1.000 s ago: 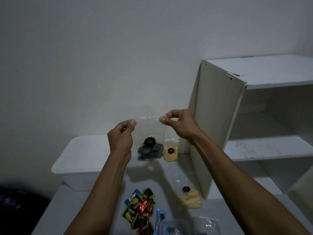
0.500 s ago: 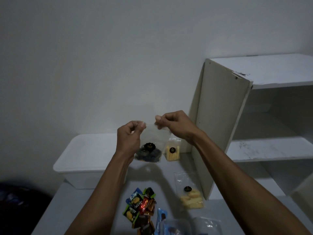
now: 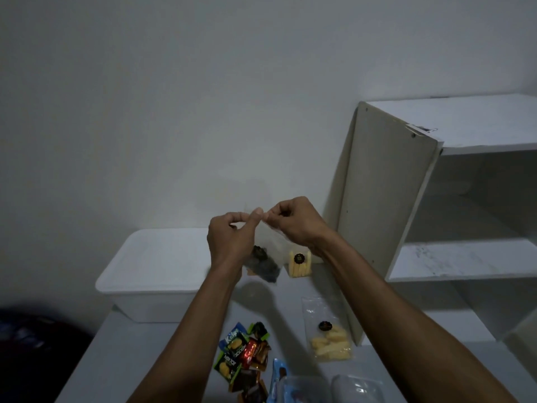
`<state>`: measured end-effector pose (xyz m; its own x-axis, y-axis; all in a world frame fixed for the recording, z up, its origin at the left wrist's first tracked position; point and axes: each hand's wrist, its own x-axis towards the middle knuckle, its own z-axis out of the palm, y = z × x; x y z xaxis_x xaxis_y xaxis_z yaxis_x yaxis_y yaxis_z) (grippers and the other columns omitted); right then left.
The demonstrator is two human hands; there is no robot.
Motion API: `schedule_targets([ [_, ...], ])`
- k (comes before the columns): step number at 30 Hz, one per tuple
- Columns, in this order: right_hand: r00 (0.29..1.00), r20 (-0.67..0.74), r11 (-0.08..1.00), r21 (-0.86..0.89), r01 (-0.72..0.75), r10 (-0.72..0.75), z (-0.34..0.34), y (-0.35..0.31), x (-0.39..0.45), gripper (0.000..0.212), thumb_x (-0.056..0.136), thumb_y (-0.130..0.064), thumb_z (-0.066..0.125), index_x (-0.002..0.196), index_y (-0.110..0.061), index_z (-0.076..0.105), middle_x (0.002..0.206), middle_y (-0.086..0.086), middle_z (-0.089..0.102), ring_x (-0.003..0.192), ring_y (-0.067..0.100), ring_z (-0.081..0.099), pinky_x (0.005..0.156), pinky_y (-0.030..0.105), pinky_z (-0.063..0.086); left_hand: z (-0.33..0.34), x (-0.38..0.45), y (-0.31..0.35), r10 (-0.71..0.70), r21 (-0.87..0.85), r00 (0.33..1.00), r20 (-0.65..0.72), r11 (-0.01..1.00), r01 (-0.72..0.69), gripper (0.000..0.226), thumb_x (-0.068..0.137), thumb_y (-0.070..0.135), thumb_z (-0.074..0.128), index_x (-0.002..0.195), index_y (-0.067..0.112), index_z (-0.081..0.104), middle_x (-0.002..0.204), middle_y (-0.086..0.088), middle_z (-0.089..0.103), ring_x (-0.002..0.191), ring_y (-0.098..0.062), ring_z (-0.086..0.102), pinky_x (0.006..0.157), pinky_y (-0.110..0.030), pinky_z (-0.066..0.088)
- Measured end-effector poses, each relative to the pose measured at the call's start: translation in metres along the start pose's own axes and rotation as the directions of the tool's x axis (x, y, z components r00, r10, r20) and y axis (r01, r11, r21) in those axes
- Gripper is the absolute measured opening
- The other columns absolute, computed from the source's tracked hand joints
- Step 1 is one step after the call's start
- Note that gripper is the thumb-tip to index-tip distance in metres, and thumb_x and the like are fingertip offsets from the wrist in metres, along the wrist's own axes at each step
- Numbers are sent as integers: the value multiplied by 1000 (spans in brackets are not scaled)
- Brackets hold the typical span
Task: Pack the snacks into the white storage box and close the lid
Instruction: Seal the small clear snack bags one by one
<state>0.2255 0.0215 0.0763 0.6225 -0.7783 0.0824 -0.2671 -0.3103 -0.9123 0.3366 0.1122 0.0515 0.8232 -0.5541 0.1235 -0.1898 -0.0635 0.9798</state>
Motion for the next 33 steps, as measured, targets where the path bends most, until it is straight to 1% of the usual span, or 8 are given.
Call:
schedule_targets([
  [6, 996, -62, 995, 81, -52, 57, 14, 3, -2, 19, 88, -21, 72, 79, -5, 73, 75, -2, 70, 71, 8, 62, 67, 25, 48, 0, 1, 1, -84, -46, 996, 0, 995, 84, 12, 86, 22, 71, 83, 11, 74, 89, 0, 71, 84, -10, 64, 68, -19, 43],
  [10, 993, -72, 987, 134, -86, 96, 17, 3, -4, 19, 89, -22, 72, 77, -7, 73, 68, -5, 65, 65, 7, 58, 61, 23, 45, -1, -1, 3, -62, -20, 998, -2, 998, 62, 11, 87, 20, 71, 80, 12, 72, 87, 0, 70, 78, -7, 61, 72, -22, 44],
  [14, 995, 14, 987, 125, -104, 104, 15, 6, -12, 18, 90, -24, 71, 76, -14, 72, 65, -8, 63, 59, 3, 55, 51, 16, 42, -5, 1, 3, -83, -32, 997, 2, 996, 83, 9, 88, 21, 70, 81, 15, 70, 82, 5, 66, 74, 0, 58, 73, -23, 45],
  [18, 995, 43, 991, 94, -99, 95, 17, 11, -15, 19, 91, -25, 69, 79, -10, 71, 66, -6, 63, 53, -2, 54, 52, 15, 43, -11, 3, 1, -148, -62, 988, 33, 987, 150, 9, 88, 22, 70, 90, 14, 72, 87, 6, 66, 81, -6, 59, 77, -24, 45],
  [23, 996, -15, 983, 162, -86, 90, 28, 13, -16, 21, 93, -21, 67, 88, -1, 73, 75, 0, 66, 65, 10, 58, 45, 15, 44, -8, -6, 1, -188, 14, 976, 106, 982, 188, 16, 88, 17, 68, 72, 16, 67, 77, 6, 64, 74, -5, 58, 68, -21, 44],
  [26, 993, 5, 979, 168, -115, 116, 29, 14, -17, 22, 93, -22, 67, 84, -2, 72, 69, -2, 63, 61, 9, 55, 47, 17, 45, -8, -7, 1, -212, 5, 972, 101, 977, 213, 7, 90, 15, 67, 87, 10, 70, 87, 1, 63, 77, -10, 57, 75, -24, 42],
  [29, 988, 68, 980, 134, -150, 142, 28, 16, -19, 26, 93, -26, 68, 78, -4, 71, 64, -3, 61, 59, 7, 54, 54, 20, 45, -10, -8, 0, -238, -30, 966, 105, 970, 242, 23, 90, 16, 66, 108, 2, 69, 98, -1, 62, 93, -17, 57, 84, -25, 40],
  [33, 993, 23, 984, 136, -116, 114, 32, 21, -21, 24, 94, -23, 65, 83, -3, 71, 69, -1, 62, 60, 7, 54, 51, 18, 44, -11, -10, -3, -233, 36, 964, 131, 972, 230, 20, 89, 18, 67, 100, 2, 71, 96, -6, 66, 83, -15, 59, 79, -26, 42],
])
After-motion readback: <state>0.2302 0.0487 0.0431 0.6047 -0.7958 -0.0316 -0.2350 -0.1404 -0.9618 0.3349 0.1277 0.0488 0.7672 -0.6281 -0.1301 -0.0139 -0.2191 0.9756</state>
